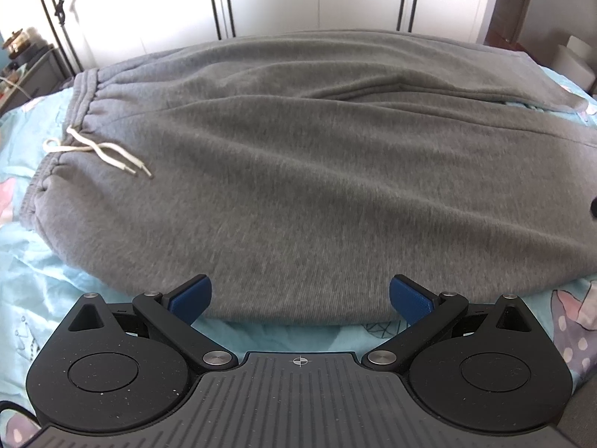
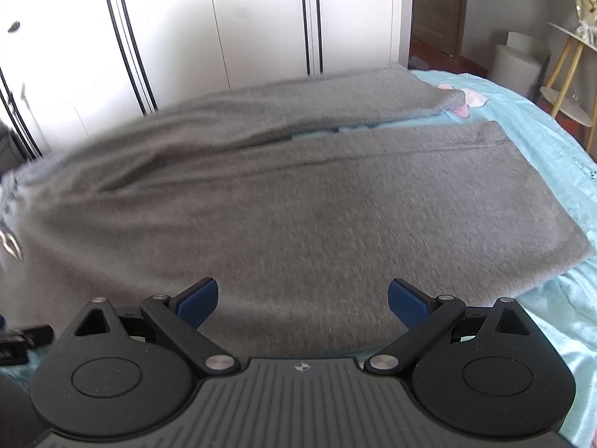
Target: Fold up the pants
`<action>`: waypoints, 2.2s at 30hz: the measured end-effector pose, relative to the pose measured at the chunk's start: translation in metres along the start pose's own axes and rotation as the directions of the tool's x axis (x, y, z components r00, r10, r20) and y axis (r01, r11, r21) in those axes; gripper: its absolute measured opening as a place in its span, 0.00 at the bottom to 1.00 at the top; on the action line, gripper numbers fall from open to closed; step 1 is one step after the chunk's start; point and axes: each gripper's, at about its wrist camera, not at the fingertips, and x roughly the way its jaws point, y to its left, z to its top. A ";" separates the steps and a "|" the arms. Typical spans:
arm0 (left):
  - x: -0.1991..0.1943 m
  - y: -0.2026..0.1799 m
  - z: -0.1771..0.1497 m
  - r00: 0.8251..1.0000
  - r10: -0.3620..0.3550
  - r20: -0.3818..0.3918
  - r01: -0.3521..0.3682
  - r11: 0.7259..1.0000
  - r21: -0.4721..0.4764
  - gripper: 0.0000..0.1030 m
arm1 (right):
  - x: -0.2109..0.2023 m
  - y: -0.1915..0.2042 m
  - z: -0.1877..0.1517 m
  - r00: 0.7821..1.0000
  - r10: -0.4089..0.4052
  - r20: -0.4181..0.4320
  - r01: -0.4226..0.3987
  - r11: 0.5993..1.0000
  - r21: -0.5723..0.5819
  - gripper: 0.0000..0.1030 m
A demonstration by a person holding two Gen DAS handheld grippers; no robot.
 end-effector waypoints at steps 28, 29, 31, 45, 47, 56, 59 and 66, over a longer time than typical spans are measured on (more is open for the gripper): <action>0.064 0.094 0.117 0.891 0.363 0.273 -0.133 0.783 -0.608 1.00 | 0.311 0.001 0.324 0.970 -0.107 -0.218 0.175 0.932 0.318 0.69; 0.068 0.098 0.118 0.896 0.348 0.277 -0.121 0.789 -0.602 1.00 | 0.325 0.000 0.327 0.966 -0.114 -0.233 0.194 0.914 0.357 0.69; 0.073 0.099 0.120 0.886 0.364 0.288 -0.127 0.786 -0.605 1.00 | 0.345 -0.001 0.328 0.961 -0.132 -0.243 0.219 0.899 0.379 0.69; 0.097 0.086 0.117 0.896 0.370 0.245 -0.170 0.796 -0.580 1.00 | 0.396 0.003 0.324 0.888 -0.372 -0.269 0.437 0.866 0.242 0.22; 0.093 0.088 0.114 0.892 0.379 0.245 -0.172 0.788 -0.592 1.00 | 0.381 -0.007 0.320 0.921 -0.310 -0.237 0.371 0.884 0.286 0.05; 0.071 0.096 0.113 0.881 0.282 0.380 -0.027 0.832 -0.554 1.00 | 0.204 -0.070 0.207 0.988 -0.039 0.151 -0.050 0.839 0.542 0.03; 0.069 0.106 0.124 0.896 0.226 0.382 0.006 0.854 -0.521 1.00 | 0.186 -0.077 0.141 0.989 -0.073 0.128 -0.012 0.828 0.560 0.03; 0.073 0.155 0.183 0.928 0.155 0.340 0.057 0.840 -0.540 1.00 | 0.197 -0.088 0.098 0.978 -0.062 0.200 -0.063 0.824 0.563 0.01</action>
